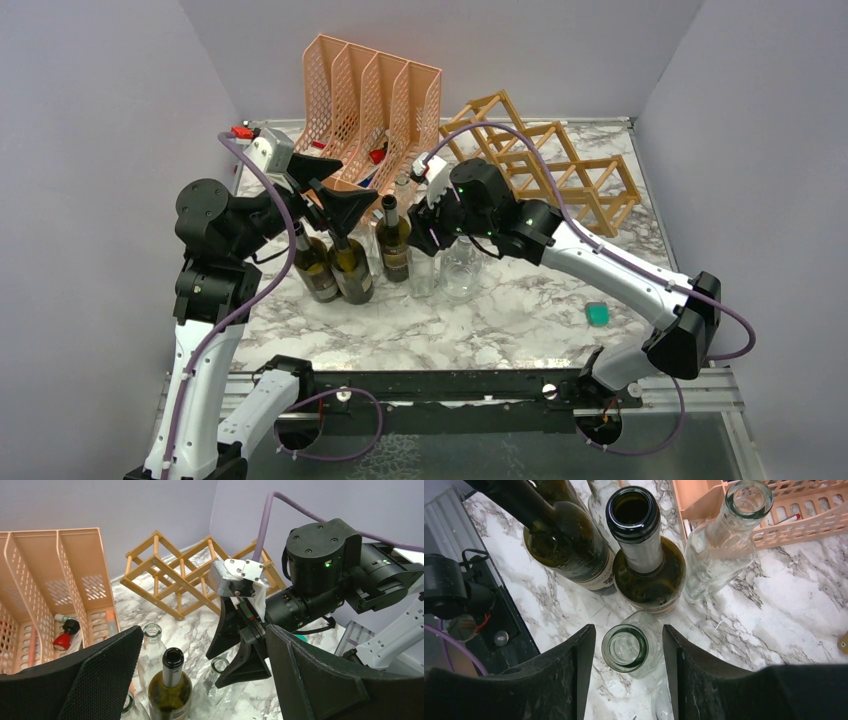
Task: Put the wine bottle on the wine rack
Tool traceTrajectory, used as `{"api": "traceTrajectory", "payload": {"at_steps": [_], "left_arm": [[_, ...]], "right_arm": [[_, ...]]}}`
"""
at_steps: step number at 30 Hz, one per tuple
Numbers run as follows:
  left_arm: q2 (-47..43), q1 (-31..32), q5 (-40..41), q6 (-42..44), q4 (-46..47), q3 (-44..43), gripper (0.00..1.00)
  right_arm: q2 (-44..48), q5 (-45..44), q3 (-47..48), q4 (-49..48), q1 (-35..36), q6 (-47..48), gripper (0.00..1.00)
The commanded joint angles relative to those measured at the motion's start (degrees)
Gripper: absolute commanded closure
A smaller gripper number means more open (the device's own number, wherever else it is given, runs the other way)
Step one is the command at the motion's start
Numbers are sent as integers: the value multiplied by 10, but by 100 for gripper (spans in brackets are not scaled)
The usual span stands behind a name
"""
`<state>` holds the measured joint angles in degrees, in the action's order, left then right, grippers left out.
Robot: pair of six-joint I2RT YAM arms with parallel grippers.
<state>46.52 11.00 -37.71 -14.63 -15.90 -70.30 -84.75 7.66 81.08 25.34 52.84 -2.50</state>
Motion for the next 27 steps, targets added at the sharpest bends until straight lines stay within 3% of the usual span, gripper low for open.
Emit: {"api": "traceTrajectory", "payload": {"at_steps": [1, 7, 13, 18, 22, 27], "left_arm": [[2, 3, -28, -14, 12, 2, 1], [15, 3, -53, -31, 12, 1, 1], [28, 4, -83, -46, 27, 1, 1], [17, 16, -107, -55, 64, 53, 1], [-2, 43, -116, -39, 80, 107, 2], [0, 119, -104, 6, 98, 145, 1]], "right_arm": [[-2, -8, -15, -16, 7, 17, 47], [11, -24, -27, -21, 8, 20, 63], [66, -39, -57, -86, 8, -1, 79], [110, -34, -52, -72, 9, -22, 87], [150, -11, -51, -42, 9, -44, 90], [185, 11, -26, -2, 8, -80, 99]]}}
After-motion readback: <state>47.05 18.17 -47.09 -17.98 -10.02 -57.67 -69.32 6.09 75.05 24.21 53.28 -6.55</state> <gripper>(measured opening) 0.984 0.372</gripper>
